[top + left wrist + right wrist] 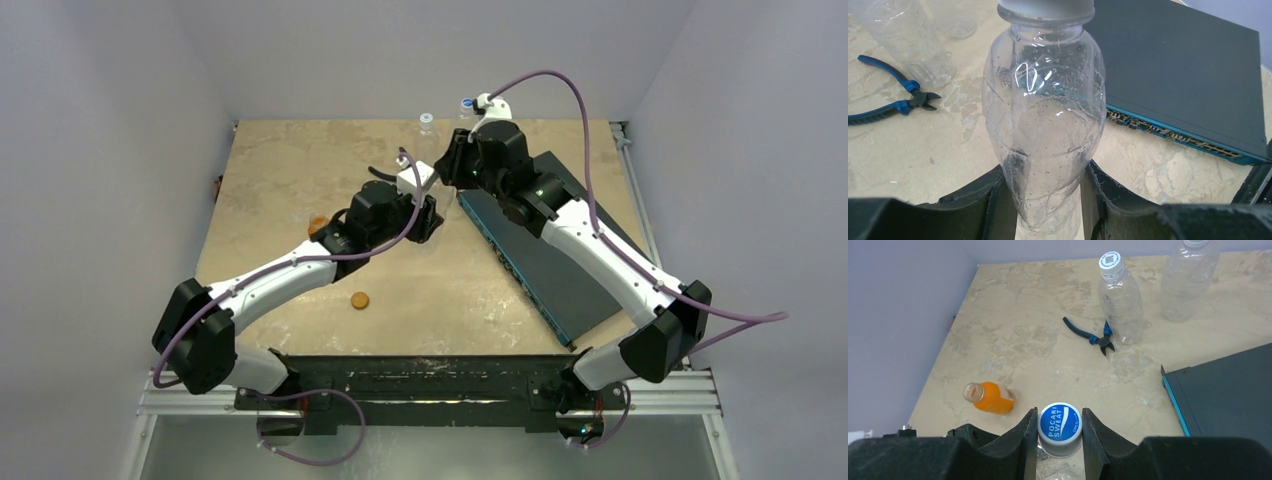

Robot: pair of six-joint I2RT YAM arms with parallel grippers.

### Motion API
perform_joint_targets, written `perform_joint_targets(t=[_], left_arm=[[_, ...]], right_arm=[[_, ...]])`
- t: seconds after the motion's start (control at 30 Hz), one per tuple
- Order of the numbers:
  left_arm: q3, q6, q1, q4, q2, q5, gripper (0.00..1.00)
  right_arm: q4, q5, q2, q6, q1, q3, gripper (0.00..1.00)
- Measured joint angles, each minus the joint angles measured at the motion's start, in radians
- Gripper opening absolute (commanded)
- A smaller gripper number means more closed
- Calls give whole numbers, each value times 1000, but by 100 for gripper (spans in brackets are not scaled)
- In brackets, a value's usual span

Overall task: Screw on the bottle caps
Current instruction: Screw the bottle cap onto the plastic bottle.

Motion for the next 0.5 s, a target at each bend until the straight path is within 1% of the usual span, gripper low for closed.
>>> perform_joint_targets(t=[0.07, 0.1, 0.13, 0.17, 0.2, 0.23, 0.33, 0.37, 0.5], left_arm=[[0, 7, -7, -2, 5, -22, 0], [0, 12, -9, -5, 6, -27, 0], [0, 24, -11, -3, 6, -32, 0], [-1, 23, -14, 3, 6, -36, 0], [-5, 32, -13, 6, 1, -41, 0], [-6, 39, -11, 15, -5, -43, 0], [-23, 87, -10, 41, -27, -31, 0], [-34, 101, -10, 48, -35, -25, 0], [-80, 173, -10, 55, -63, 18, 0]], right_arm=[[-12, 6, 4, 10, 0, 3, 59], [-17, 8, 4, 11, 0, 4, 71], [-26, 5, 4, 19, 0, 8, 80], [-37, 2, 4, 21, 2, 14, 95], [-50, -4, 3, 18, -5, 21, 98], [-60, -14, 1, 16, -16, 25, 99], [-90, -113, -2, 7, -64, 42, 97], [-97, -140, -3, 2, -72, 44, 95], [-150, -241, -7, -34, -106, 64, 76]])
